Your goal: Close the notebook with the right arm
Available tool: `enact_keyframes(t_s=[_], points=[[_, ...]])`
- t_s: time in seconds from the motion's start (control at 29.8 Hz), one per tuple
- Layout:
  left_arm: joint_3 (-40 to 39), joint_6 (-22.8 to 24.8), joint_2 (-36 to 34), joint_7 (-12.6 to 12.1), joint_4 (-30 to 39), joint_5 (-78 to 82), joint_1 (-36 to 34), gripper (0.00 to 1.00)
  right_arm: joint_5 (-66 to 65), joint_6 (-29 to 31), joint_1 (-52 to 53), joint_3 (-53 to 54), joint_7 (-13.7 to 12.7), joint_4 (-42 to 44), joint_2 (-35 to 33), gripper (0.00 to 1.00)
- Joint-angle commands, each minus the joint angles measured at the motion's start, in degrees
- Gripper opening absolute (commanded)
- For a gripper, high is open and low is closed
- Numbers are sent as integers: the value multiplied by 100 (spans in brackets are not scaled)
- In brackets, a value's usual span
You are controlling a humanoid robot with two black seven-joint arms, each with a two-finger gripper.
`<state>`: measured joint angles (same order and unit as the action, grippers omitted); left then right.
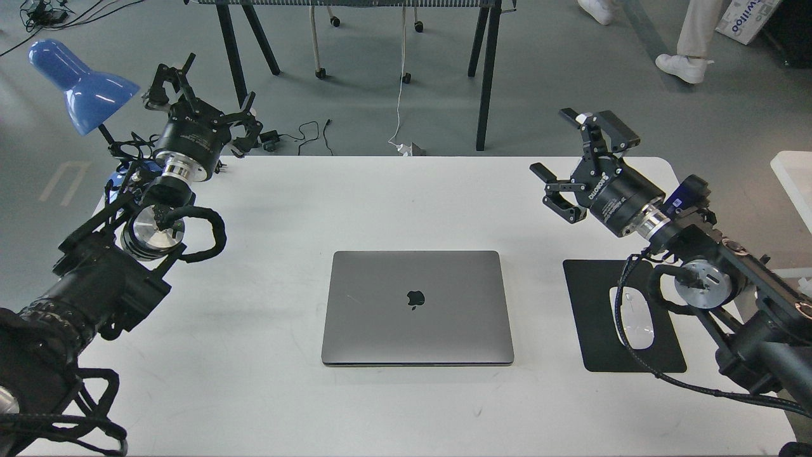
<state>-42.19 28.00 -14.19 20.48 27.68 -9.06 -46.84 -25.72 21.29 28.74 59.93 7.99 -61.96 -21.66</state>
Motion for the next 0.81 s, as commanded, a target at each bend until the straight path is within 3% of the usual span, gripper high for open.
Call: enact_keyframes(t_s=[0.0,0.27,0.4,0.77], points=[[0,0,4,0,1,1,0,100,654,-28,79,396,-43,420,74,100],[9,0,4,0,1,1,0,100,2465,51,878,370,-104,1800,258,100],[26,0,12,0,-8,1,0,100,2616,33,1230,414,-34,2240,531,100],[17,0,4,0,1,-8,0,100,2616,33,1521,318,-69,2470,531,100]])
